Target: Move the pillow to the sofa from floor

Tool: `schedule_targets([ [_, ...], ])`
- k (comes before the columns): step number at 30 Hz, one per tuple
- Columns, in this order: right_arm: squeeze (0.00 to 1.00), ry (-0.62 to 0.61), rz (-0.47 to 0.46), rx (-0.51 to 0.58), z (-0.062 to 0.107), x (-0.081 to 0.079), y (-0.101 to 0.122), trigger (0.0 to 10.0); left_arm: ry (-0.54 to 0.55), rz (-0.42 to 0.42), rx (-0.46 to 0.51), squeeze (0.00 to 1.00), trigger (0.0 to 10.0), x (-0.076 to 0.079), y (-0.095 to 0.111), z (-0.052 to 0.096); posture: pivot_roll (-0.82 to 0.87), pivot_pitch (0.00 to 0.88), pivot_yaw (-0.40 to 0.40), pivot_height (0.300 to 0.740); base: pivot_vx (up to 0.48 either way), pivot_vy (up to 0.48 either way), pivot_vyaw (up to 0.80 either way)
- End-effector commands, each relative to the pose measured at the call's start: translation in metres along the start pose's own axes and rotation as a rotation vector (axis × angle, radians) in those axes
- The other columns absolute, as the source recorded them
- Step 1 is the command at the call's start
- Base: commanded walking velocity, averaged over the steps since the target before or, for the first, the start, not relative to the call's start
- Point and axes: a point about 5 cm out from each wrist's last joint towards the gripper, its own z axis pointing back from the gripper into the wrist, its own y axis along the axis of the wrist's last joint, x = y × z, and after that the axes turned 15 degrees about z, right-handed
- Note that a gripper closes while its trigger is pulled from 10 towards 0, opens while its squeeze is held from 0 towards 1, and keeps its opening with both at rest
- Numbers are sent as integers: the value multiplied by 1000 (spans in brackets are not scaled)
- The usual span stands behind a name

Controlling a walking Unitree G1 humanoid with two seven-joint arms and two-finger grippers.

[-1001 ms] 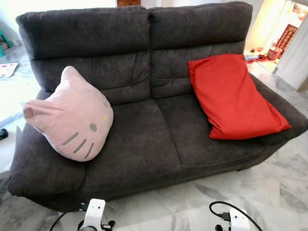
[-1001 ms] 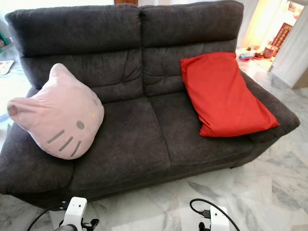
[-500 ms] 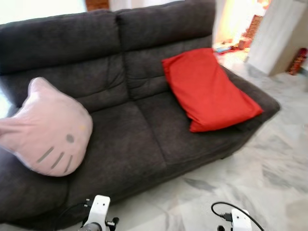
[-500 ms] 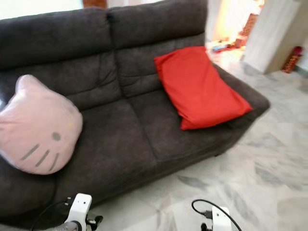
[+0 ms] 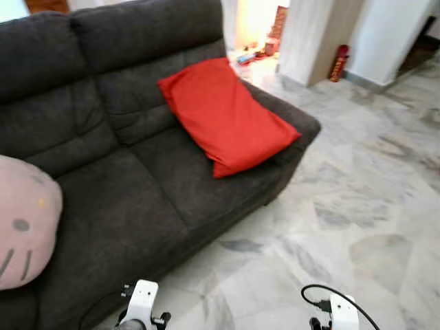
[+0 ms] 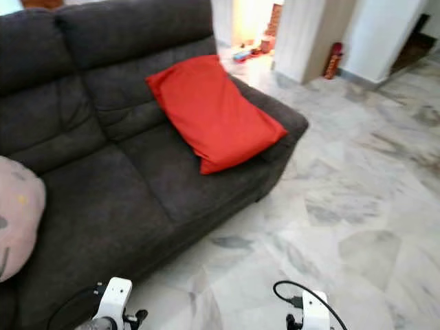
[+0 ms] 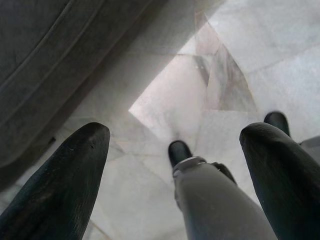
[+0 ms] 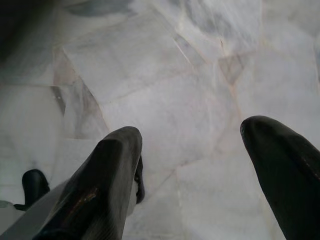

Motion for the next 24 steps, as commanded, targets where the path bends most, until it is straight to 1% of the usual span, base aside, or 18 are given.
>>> schedule_targets([
  [1,0,7,3,-19,1,-1,-5,10000,0,-19,-15,0,10000,-2,-2,1,-1,61,8,740,0,-345,-663],
  [4,0,8,4,-19,1,-1,-5,10000,-1,-22,-16,0,10000,-2,-3,1,0,62,8,740,0,-335,-663],
  [5,0,9,5,-19,1,-1,-5,10000,3,-6,-15,0,10000,-2,-3,1,0,62,8,740,0,0,-663],
  [9,0,10,6,-19,1,-1,-5,10000,-7,-42,-13,0,10000,-2,-3,1,0,66,10,740,0,0,-659],
  [10,0,10,6,-19,1,-1,-5,10000,-8,-44,-14,0,10000,-2,-3,1,2,68,10,740,0,-326,-650],
  [13,0,11,6,-19,1,-2,-5,10000,-4,-23,-16,0,10000,-2,-4,1,1,70,10,740,0,-325,-654],
  [14,0,12,7,-19,1,-2,-5,10000,0,-13,-18,0,10000,-2,-6,1,1,70,10,740,0,0,-656],
  [16,0,12,8,-19,1,-2,-6,10000,-7,-31,-21,0,10000,1,-7,1,3,72,9,740,0,0,-656],
  [21,0,12,7,-20,1,-2,-6,10000,-11,-36,-20,0,10000,3,-8,1,2,73,9,740,0,0,-656],
  [22,0,11,5,-20,1,-2,-6,10000,-13,-55,-19,0,10000,4,-7,1,0,74,10,740,0,0,-656],
  [24,0,11,5,-20,1,-2,-6,10000,-15,-56,-17,0,10000,5,-6,0,0,74,10,740,0,-416,-650],
])
